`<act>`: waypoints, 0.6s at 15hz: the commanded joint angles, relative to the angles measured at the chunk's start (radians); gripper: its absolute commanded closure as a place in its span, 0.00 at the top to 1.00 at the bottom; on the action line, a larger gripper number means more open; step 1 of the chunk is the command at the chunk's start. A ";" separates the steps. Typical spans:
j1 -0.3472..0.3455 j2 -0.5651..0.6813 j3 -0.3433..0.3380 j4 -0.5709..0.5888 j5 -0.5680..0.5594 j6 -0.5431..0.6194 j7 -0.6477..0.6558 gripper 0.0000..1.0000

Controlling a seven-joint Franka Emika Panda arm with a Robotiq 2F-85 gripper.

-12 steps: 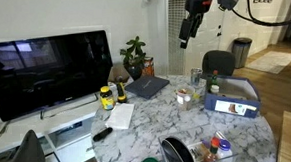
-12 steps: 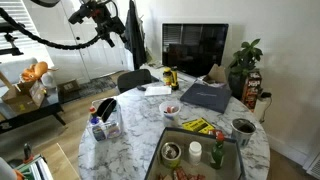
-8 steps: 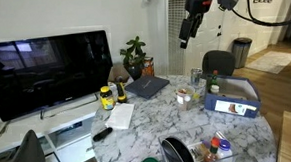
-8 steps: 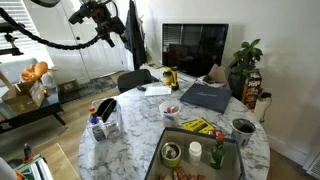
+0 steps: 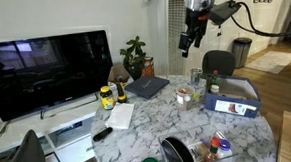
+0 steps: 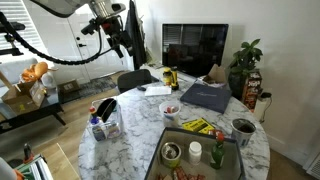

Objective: Pick up the clear plastic cup and put it in the clear storage container

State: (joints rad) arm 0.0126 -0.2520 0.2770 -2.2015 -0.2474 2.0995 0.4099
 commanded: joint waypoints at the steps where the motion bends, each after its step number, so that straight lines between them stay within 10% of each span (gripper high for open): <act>1: 0.005 0.137 -0.039 -0.067 0.009 0.040 0.132 1.00; 9: 0.047 0.258 -0.090 -0.079 0.066 0.081 0.136 1.00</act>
State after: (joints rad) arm 0.0200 0.0062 0.2270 -2.2817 -0.1828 2.1827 0.5469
